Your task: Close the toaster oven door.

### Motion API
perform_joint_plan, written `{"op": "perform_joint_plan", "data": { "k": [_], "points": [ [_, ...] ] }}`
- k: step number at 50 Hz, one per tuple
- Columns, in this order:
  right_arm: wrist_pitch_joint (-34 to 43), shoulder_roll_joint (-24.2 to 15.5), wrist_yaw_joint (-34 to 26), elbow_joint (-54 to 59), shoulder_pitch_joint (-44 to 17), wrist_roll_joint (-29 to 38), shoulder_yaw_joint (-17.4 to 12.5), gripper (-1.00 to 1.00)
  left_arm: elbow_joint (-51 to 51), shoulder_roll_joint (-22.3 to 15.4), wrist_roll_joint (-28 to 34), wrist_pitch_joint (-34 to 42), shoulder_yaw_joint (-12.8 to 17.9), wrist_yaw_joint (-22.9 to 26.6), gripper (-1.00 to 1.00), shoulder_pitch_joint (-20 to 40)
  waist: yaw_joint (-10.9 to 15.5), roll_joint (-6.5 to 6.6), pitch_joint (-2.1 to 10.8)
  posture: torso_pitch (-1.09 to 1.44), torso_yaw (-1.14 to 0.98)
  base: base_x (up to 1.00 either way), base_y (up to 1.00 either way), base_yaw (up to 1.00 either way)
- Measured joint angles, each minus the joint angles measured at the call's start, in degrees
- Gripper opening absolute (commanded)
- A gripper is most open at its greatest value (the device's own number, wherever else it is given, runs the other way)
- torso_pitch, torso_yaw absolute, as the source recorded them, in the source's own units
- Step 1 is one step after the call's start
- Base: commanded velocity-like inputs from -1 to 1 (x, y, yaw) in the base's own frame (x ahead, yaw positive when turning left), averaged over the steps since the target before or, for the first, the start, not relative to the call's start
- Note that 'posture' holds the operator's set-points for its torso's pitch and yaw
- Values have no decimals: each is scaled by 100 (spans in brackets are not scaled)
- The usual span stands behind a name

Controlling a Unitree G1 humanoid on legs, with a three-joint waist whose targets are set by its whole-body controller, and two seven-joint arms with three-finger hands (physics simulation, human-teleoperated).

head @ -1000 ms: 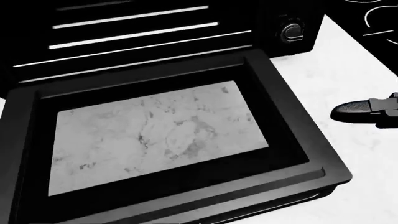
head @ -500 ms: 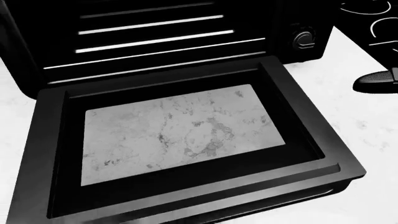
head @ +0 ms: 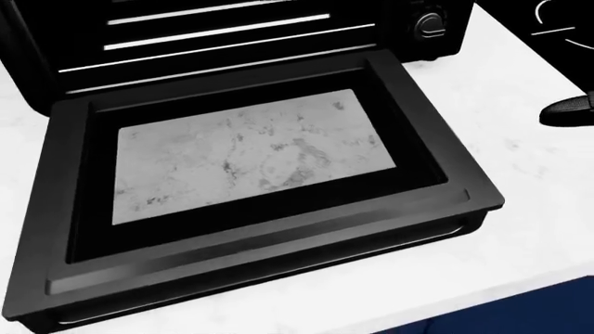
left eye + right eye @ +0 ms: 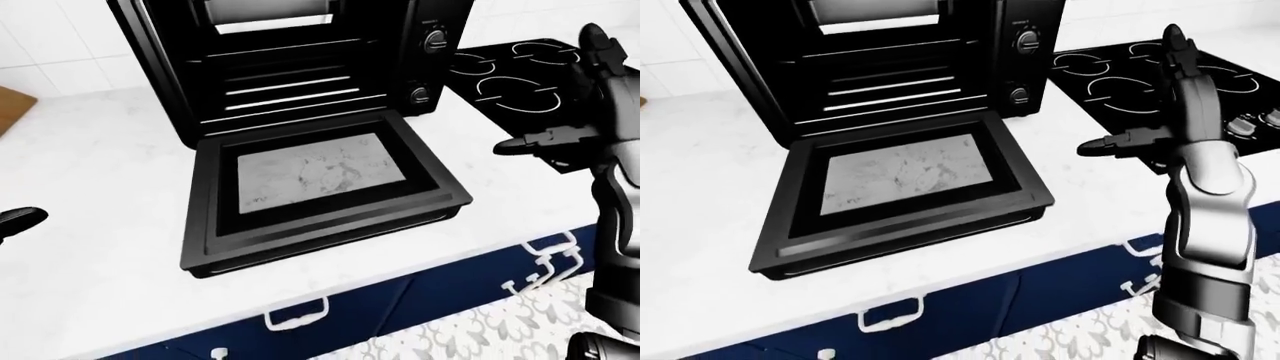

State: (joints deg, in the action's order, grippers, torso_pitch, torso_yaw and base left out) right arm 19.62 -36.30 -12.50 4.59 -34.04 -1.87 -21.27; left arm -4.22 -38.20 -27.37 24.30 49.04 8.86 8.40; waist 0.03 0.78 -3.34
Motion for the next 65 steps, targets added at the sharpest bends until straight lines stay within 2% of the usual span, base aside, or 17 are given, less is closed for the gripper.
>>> {"op": "perform_joint_plan", "data": {
  "k": [14,28,47,57,65],
  "points": [
    [-661,117,30,946,-495,508,375,100,85,-87,-49,26,75,20,100,9,-60,98,40,0,0,0,0,0],
    [-813,345,-239,961,-627,862,564,100,186,-141,-83,-14,90,-50,100,13,-47,87,70,0,0,0,0,0],
    [-1261,487,-364,1243,-354,1156,567,100,206,-184,-80,-31,139,-22,100,-2,-44,89,44,0,0,0,0,0],
    [-1410,435,-300,1173,-343,1206,522,100,76,-194,-119,59,162,-35,100,6,-43,84,17,0,0,0,0,0],
    [-1506,535,-338,570,111,1296,452,100,101,-210,-127,55,193,-31,100,3,-28,55,19,0,0,0,0,0]
  ]
}}
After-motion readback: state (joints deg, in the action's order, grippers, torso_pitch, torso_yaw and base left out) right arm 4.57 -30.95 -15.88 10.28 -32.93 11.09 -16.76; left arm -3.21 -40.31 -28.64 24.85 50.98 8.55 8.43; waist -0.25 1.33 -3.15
